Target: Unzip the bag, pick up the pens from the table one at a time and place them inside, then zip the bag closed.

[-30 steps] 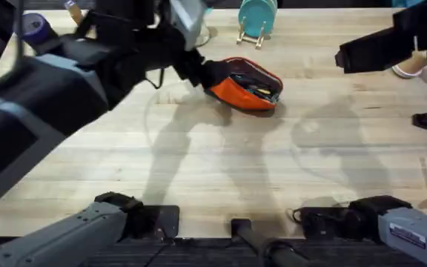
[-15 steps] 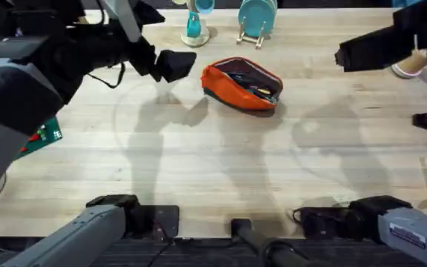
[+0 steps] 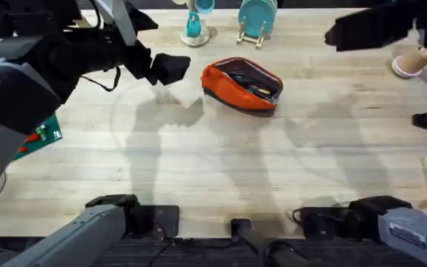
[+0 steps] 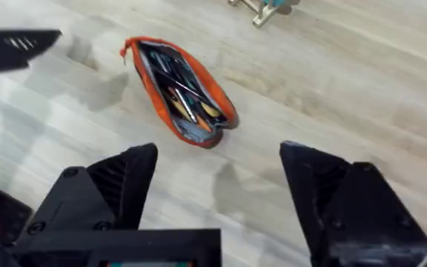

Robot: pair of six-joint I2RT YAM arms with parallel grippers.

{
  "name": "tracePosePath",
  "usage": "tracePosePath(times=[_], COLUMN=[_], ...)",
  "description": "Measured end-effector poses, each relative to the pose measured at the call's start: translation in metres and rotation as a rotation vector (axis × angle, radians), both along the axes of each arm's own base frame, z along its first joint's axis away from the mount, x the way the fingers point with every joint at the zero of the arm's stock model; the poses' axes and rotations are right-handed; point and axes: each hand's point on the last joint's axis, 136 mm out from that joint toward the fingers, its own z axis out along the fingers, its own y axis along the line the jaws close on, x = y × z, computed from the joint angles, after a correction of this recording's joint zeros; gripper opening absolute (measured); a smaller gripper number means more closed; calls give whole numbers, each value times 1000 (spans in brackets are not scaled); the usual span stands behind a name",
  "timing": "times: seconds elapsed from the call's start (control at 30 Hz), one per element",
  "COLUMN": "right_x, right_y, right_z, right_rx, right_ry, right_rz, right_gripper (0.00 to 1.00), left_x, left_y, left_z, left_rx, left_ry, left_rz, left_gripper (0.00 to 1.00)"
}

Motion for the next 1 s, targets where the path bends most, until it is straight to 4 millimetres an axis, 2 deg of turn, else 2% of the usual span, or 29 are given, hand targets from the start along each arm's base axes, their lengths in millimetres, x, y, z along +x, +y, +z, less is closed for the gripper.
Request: tracePosePath(times=[0.2, 0.3, 0.67, 0.83, 1.0], right_x=[11, 16, 26, 26, 32], right_y=[5, 13, 62, 83, 102], right_z=[-10, -14, 4, 13, 10], right_rx=[85, 116, 169, 184, 206], right_ry=[79, 107, 19, -30, -35], right_rz=[-82, -104, -137, -164, -202], right_gripper=[997, 997, 997, 997, 996], left_x=[-4, -6, -27, -33, -28], left_y=[-5, -1, 39, 47, 52], left_z=[2, -1, -13, -14, -31], left_rx=[42, 49, 37, 11, -42], left_ry=[-58, -51, -17, -29, 6], left_rz=[-81, -88, -92, -117, -139], left_gripper=[992, 992, 993, 993, 993])
